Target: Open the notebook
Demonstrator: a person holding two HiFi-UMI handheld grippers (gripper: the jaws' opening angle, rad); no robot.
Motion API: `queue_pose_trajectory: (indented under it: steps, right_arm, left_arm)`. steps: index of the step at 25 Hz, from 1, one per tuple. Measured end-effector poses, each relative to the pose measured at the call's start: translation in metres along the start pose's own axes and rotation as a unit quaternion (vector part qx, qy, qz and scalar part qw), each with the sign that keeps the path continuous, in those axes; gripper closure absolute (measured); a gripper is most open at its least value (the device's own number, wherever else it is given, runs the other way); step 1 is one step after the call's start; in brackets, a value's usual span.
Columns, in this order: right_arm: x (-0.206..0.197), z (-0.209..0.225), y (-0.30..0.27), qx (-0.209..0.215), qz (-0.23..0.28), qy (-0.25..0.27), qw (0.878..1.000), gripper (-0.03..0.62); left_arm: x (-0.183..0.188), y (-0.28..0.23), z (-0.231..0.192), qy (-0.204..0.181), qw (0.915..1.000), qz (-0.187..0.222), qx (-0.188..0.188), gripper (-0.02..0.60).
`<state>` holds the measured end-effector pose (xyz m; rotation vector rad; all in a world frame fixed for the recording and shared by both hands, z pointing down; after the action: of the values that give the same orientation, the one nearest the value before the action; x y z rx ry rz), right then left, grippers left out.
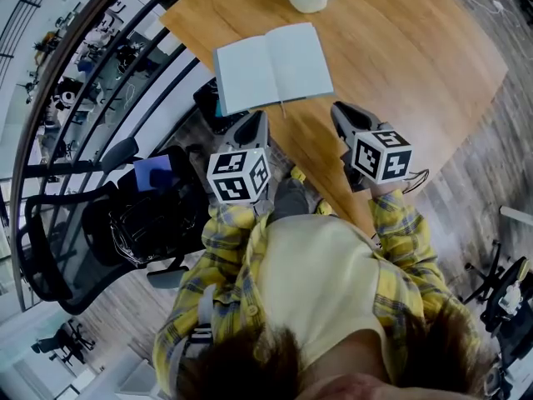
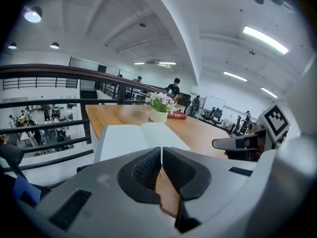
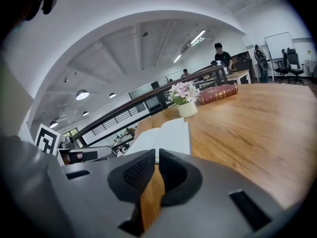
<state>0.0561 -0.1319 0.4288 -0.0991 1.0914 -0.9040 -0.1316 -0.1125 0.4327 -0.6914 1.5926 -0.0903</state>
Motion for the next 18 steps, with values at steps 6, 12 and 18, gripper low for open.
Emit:
queue_pose_trajectory:
  steps: [6, 12, 18]
  right_arm:
    - [-0.006, 0.005, 0.01, -0.011, 0.012, -0.011, 1.0, 0.52]
    - [-0.005, 0.004, 0.019, -0.02, 0.017, -0.01, 1.0, 0.526]
    - [-0.009, 0.0, 0.018, -0.02, 0.013, -0.002, 1.0, 0.53]
  left_arm:
    - [-0.004, 0.005, 0.0, -0.004, 0.9999, -0.003, 0.011, 0.569]
    - [-0.005, 0.008, 0.006, -0.008, 0.9998, -0.016, 0.011, 0.572]
    - [-0.012, 0.008, 0.008, -0.001, 0.9997, -0.024, 0.002, 0.572]
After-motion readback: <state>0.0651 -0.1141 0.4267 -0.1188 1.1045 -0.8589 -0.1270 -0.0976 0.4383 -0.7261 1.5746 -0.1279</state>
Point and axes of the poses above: the fingertips, and each gripper's own axes: y backward along the fingers, z to its right, x out of its top, the point moved 3 cm from there along y, backward along the fingers, and after that the axes turned 8 degrees about -y, right-handed, at the moved point
